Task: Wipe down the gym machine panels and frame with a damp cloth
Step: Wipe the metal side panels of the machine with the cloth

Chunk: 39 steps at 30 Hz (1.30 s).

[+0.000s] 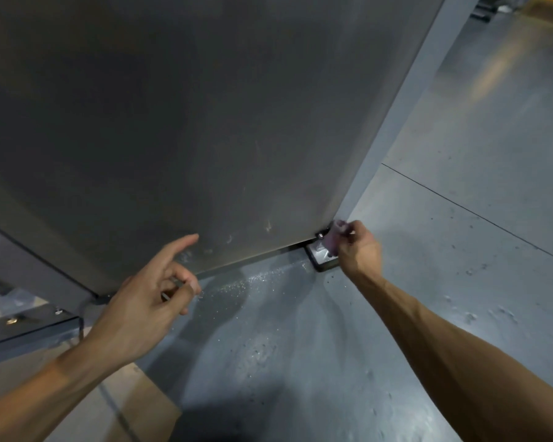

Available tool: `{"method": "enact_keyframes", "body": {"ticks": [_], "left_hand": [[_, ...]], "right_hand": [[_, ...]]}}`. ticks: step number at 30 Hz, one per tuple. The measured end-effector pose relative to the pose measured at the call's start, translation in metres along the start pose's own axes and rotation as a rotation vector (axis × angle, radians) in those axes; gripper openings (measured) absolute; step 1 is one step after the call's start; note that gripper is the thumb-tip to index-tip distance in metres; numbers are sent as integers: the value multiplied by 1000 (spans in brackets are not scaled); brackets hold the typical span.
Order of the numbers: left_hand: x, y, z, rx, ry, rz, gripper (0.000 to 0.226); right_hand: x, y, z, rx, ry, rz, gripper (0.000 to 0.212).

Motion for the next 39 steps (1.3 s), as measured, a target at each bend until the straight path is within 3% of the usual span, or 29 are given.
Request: {"method": "enact_keyframes", "body": {"ticks": [3,5,9,12,17,21,29,34,39], "left_hand": [[-1,1,1,-3,4,-15,71],[-1,1,2,6,6,-15,71],[0,1,3,1,10,-18,70],[0,3,4,-8,12,-23,69],[1,4,7,3,14,-10,67],[0,5,3,2,10,-8,66],[0,5,3,-12,9,-29,68],[-2,3,-6,-8,-12,-18,69],[-3,12,-9,2,-15,-55,75]], "right_hand": [[1,0,-2,-36,62,-68,18],[7,-7,-16,-72,14,-39,22],[6,-11,-11,22,-119,2,8],[-7,8,13,-19,43,-142,9],[11,-5,-23,-356,-75,-210,20],[30,8,-47,-685,-98,-461,19],[38,-4,-63,-926,-60,-598,13],[21,-15,-30,-710,-7,-425,10],[18,-27,-17,-596,-34,-401,15]]}}
Point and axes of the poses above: each hand's wrist, its own x-axis away from the middle knuckle, its own z-axis out of the back of the hand, y = z × x, the point moved 9 cm from there along -x, towards the middle knuckle, and after that the axes turned 9 degrees about z, right-handed, at the moved point
